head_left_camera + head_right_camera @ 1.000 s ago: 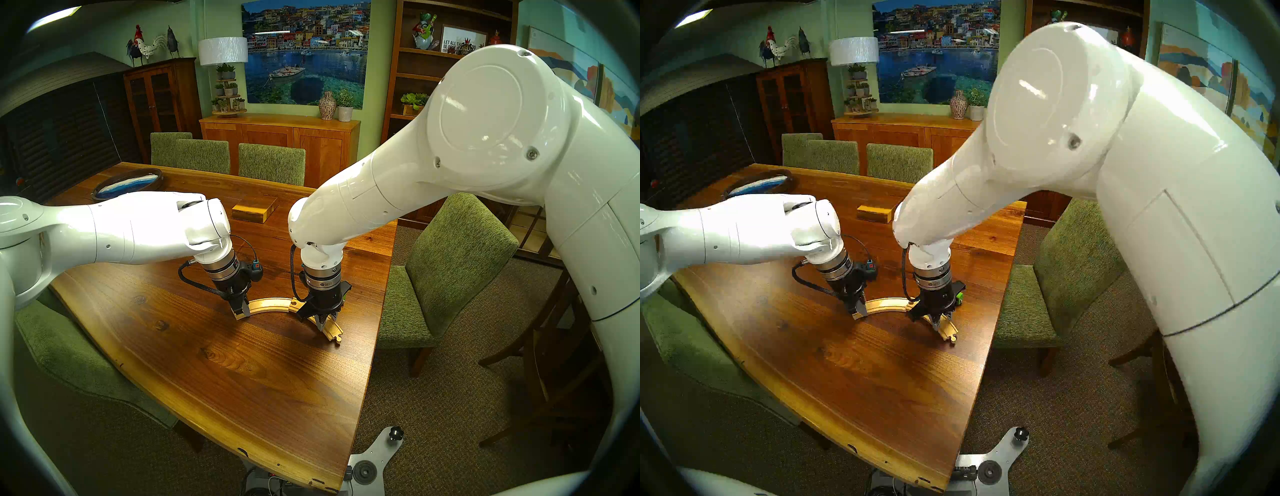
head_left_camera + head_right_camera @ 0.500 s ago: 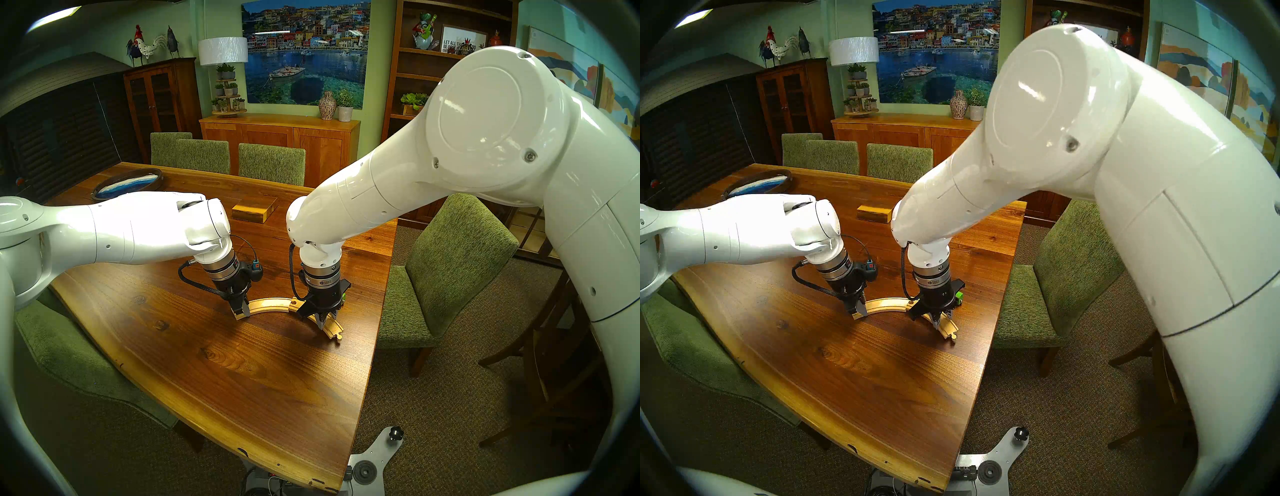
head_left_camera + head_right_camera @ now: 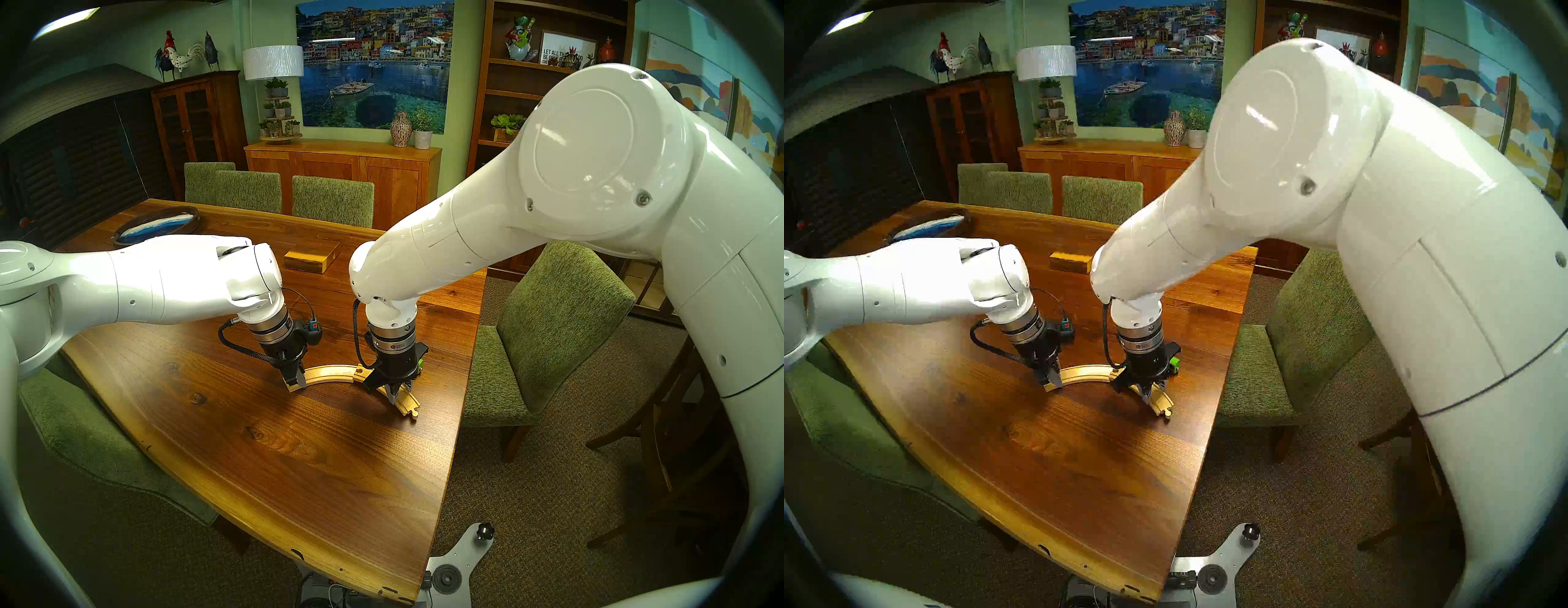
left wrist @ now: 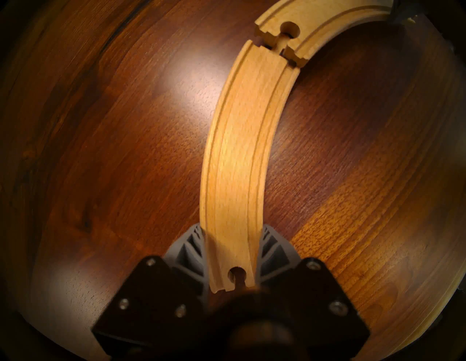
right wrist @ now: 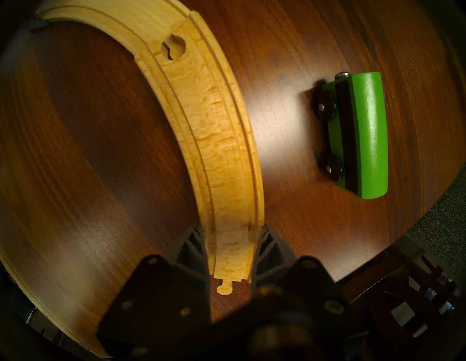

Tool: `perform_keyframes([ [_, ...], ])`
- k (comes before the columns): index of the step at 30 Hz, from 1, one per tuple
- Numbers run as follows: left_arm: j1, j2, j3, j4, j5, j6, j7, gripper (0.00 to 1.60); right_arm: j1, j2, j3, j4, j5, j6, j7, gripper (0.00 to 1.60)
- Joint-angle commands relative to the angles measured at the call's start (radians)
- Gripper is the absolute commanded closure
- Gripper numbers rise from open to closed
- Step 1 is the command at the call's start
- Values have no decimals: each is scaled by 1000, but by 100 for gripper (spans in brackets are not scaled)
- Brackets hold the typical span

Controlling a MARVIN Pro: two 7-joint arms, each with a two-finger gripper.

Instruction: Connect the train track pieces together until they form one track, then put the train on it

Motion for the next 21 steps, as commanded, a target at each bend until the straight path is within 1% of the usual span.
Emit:
perform_keyframes([
  [1,-19,-3,-12,2,0,-1,-2,160,13,-1,9,15,-62,0,29,160],
  [13,-17,-2,-13,1,2,-1,-3,160,49,8,20,-24,-141,-9,67,160],
  [21,-17,-2,-14,1,2,0,-3,160,60,9,21,-24,-154,1,80,160],
])
